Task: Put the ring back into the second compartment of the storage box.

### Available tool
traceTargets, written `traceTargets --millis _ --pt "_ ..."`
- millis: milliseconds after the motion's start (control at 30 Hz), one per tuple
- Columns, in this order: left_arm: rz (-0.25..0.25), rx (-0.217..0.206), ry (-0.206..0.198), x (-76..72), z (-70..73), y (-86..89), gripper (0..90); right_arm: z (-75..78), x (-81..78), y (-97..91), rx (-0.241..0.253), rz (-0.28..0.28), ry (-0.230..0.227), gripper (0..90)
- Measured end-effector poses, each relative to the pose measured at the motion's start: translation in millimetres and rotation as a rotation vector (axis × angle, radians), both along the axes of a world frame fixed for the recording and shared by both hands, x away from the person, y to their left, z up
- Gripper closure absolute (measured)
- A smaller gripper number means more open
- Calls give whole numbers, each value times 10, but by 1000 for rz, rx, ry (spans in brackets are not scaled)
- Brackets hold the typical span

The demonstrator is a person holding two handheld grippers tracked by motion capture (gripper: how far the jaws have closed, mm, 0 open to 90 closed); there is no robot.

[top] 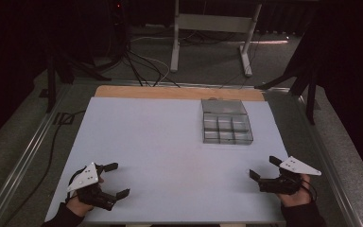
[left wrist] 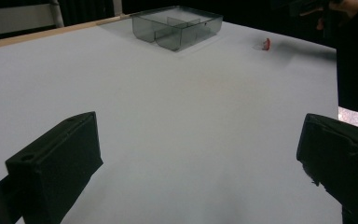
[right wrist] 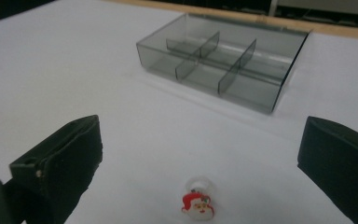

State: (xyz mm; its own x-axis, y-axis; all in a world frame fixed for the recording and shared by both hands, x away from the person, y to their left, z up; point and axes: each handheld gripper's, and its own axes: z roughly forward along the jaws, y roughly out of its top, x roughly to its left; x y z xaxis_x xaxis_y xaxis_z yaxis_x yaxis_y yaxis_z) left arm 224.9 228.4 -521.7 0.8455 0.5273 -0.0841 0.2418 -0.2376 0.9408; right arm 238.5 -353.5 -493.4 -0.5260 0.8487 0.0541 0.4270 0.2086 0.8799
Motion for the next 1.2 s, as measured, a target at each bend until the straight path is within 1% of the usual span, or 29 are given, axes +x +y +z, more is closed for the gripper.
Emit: traceTargets --millis 100,233,367,433,533,600,667,833,900,933,1067,1167,1200 --pt "1 3 1 4 0 0 1 -47 17 7 -11 -12 22 0" --pt "0 4 1 1 -1 -2 1 -91 27 29 -31 -13 41 0" --pt "-1 5 -1 -1 0 -3 2 -122 28 42 -34 -8 59 0" --pt "-2 10 6 2 -3 -6 2 -129 27 46 -38 -5 69 0" --pt "-4 10 4 0 -3 -11 1 -153 30 43 -22 2 92 0" --pt "-3 13 6 1 -5 -10 2 -167 29 46 -29 2 104 0" --pt "-1 8 5 1 -1 -6 2 -180 26 54 -42 5 117 47" --pt "-4 9 -1 -3 2 -9 1 -223 37 85 -73 8 145 77" --pt "-5 7 -3 -4 3 -7 1 -235 34 95 -103 4 156 157" --pt "-5 8 -2 -4 2 -6 1 -244 38 99 -119 6 161 157" --pt "-5 8 -3 -3 4 -5 1 -260 41 113 -142 5 166 223" --pt "-4 8 -1 -2 1 -6 1 -269 50 115 -158 -6 170 298" --pt "-4 8 -2 -3 4 -4 1 -273 54 115 -156 -14 178 327"
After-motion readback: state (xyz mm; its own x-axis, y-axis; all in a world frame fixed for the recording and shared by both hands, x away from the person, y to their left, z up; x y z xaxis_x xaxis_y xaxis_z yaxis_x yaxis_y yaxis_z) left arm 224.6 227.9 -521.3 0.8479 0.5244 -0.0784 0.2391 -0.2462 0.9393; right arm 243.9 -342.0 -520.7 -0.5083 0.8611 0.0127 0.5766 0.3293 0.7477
